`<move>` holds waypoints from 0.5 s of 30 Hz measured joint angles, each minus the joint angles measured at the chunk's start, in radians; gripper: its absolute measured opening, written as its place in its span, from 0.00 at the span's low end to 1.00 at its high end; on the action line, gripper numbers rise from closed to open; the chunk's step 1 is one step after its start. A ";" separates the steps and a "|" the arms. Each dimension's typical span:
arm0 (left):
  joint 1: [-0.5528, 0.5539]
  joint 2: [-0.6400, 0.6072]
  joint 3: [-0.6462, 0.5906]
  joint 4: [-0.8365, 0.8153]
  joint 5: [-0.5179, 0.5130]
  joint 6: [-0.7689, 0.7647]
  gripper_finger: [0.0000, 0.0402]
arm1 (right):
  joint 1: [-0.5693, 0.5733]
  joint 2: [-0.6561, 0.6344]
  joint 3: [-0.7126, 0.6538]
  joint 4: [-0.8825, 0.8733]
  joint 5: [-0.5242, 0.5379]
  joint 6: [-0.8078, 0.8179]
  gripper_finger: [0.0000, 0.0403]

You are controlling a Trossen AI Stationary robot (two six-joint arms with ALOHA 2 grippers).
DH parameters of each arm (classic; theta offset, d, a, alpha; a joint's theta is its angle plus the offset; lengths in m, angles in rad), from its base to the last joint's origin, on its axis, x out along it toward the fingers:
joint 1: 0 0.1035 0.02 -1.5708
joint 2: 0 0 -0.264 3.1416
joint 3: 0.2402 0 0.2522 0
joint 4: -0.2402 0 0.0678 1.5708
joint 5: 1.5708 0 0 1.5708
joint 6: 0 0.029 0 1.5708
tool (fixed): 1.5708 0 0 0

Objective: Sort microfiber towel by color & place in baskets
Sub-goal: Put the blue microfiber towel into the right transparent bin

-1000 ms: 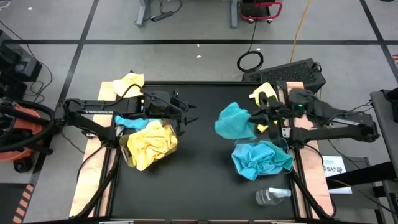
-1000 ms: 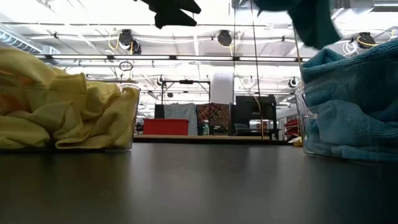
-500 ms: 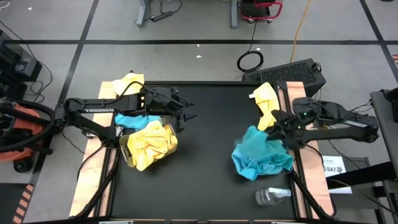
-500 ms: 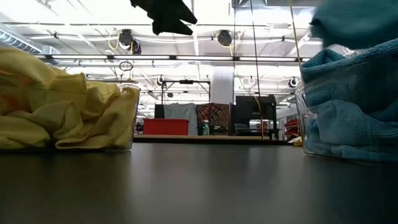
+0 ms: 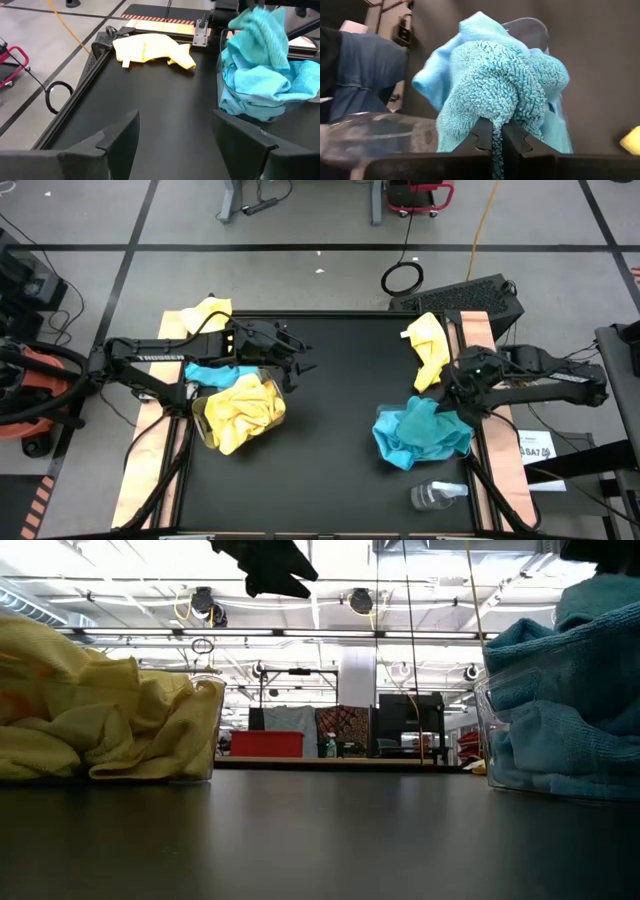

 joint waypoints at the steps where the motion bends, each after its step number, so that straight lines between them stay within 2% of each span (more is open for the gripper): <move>1: 0.000 0.000 0.000 0.002 0.000 0.000 0.63 | 0.000 0.007 -0.014 0.016 0.006 -0.001 0.00; 7: 0.000 -0.004 0.002 -0.016 0.010 0.000 0.63 | 0.035 0.051 -0.135 0.206 0.006 0.003 0.00; 15: 0.041 -0.046 0.084 -0.211 0.011 0.053 0.63 | 0.108 0.149 -0.240 0.363 0.016 0.046 0.00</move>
